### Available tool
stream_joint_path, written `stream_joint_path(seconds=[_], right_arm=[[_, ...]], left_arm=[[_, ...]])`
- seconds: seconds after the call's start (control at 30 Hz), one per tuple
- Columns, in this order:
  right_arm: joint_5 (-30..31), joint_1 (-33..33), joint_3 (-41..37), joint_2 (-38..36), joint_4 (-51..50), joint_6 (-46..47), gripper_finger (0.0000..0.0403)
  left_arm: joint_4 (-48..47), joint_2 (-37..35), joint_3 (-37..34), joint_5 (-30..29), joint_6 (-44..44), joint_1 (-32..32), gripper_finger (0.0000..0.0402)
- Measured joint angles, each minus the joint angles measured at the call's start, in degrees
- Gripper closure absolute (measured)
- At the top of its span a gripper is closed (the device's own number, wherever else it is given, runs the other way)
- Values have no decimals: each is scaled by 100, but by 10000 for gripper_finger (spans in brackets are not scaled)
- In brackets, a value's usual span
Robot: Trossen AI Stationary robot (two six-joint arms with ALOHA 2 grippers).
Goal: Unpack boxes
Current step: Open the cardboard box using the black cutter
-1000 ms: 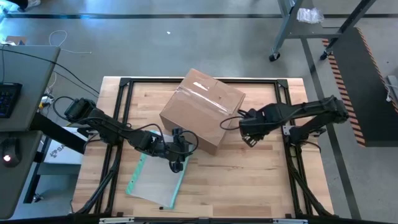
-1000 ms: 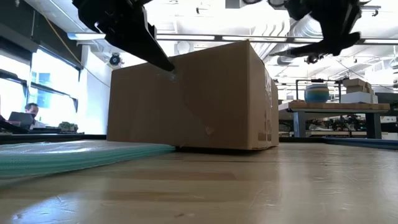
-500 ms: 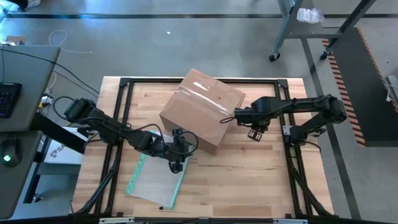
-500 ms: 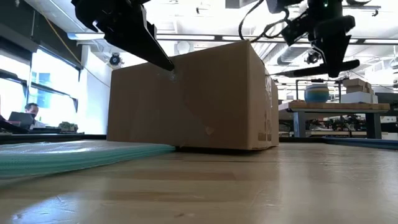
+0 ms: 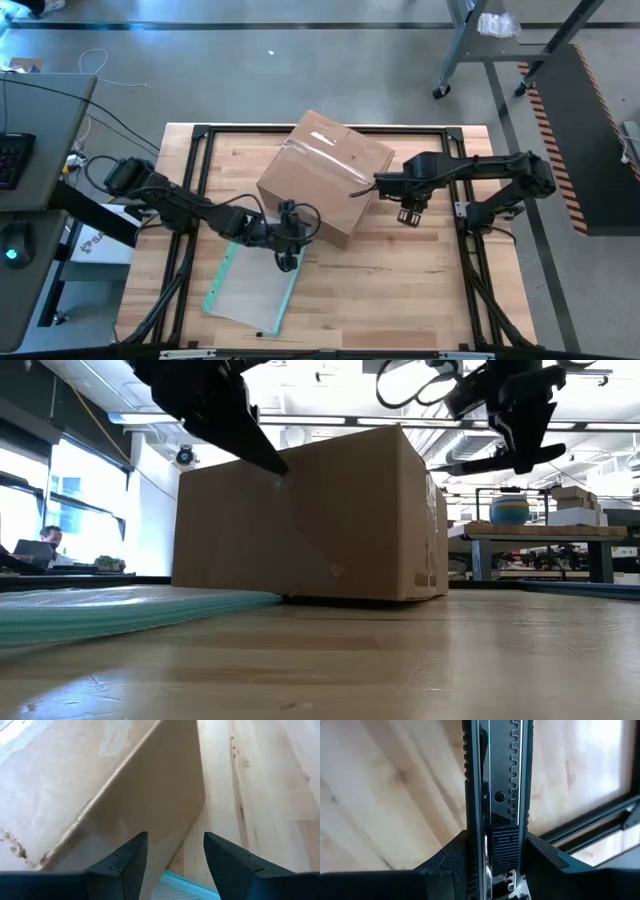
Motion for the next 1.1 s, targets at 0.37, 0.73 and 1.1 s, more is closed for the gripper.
stream_joint_path(seconds=[0.37, 0.73, 1.1], right_arm=[[-57, -356, -4, -26, 2, -299, 277], [-339, -221, -6, -26, 4, -127, 277], [-383, -315, -264, -391, -4, 372, 277]], left_arm=[[2, 0, 0, 381, -20, -5, 225], [0, 0, 0, 391, -31, -15, 225], [-16, 0, 0, 429, -51, -191, 225]])
